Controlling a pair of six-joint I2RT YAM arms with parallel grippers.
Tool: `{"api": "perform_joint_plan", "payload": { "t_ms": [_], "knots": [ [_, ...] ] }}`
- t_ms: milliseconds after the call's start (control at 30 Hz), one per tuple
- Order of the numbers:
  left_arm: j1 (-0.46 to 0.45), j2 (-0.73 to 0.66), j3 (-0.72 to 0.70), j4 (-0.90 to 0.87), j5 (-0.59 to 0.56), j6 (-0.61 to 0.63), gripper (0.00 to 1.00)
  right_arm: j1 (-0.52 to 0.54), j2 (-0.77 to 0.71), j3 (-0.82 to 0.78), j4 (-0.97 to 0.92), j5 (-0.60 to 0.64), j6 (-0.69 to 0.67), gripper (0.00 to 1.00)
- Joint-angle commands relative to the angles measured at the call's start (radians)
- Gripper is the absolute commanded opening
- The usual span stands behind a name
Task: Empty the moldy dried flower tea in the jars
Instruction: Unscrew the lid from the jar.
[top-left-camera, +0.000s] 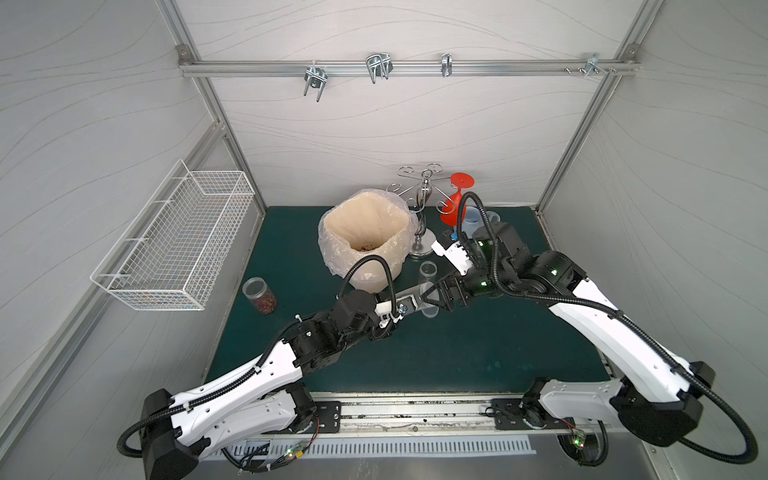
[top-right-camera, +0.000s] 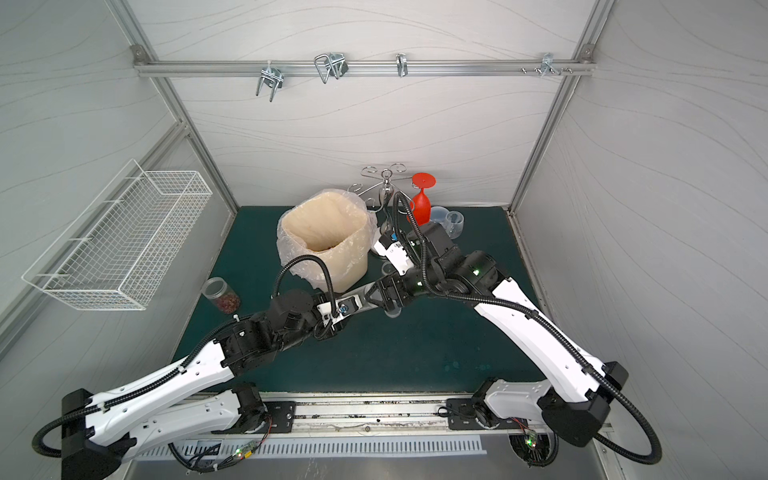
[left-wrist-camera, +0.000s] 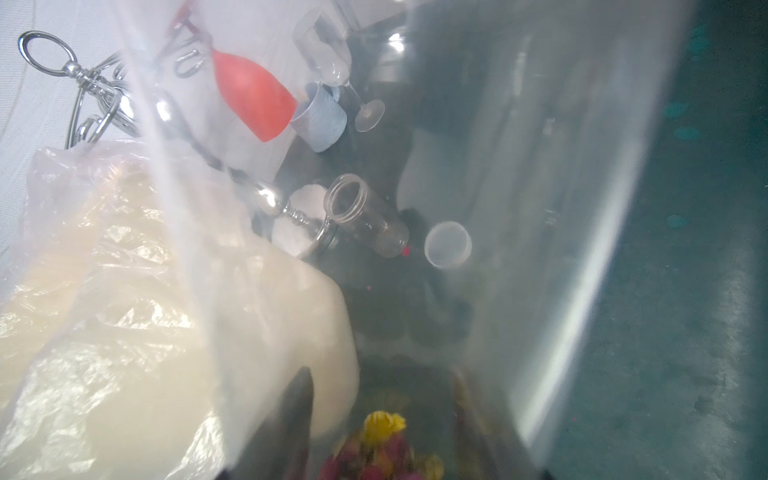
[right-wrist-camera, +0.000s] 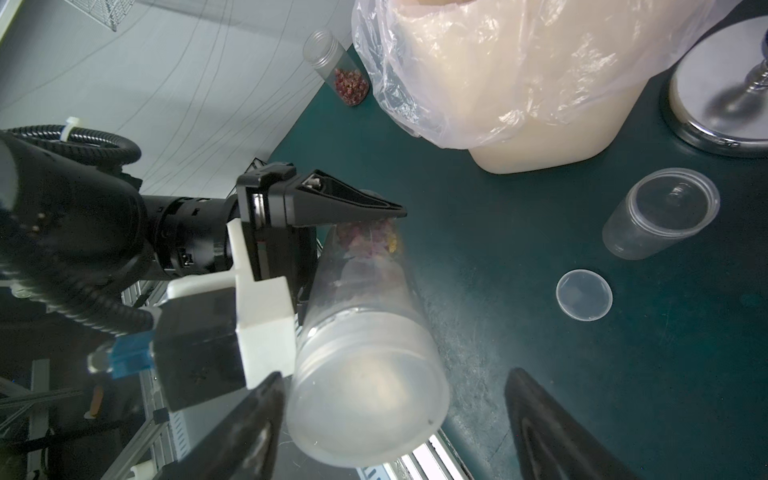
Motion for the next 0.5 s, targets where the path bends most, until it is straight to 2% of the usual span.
{"api": "perform_joint_plan", "payload": {
  "t_ms": [0, 167, 267, 367, 467],
  "knots": [
    [-0.007, 0.000, 0.014, 0.058, 0.000, 0.010, 0.00, -0.002, 0.004, 0.004, -0.001, -0.053, 0.017, 0.75],
    [-0.007, 0.000, 0.014, 0.056, 0.002, 0.010, 0.00, -0.001, 0.008, 0.005, 0.021, -0.085, 0.011, 0.59],
    [-0.007, 0.002, 0.014, 0.056, 0.004, 0.009, 0.00, -0.001, 0.016, 0.008, 0.035, -0.140, -0.029, 0.54],
    [-0.007, 0.002, 0.014, 0.056, 0.006, 0.008, 0.00, -0.001, 0.037, 0.032, 0.013, -0.177, -0.126, 0.46],
    [-0.007, 0.002, 0.014, 0.055, 0.007, 0.007, 0.00, -0.002, 0.063, 0.072, -0.042, -0.150, -0.280, 0.39]
  ]
}}
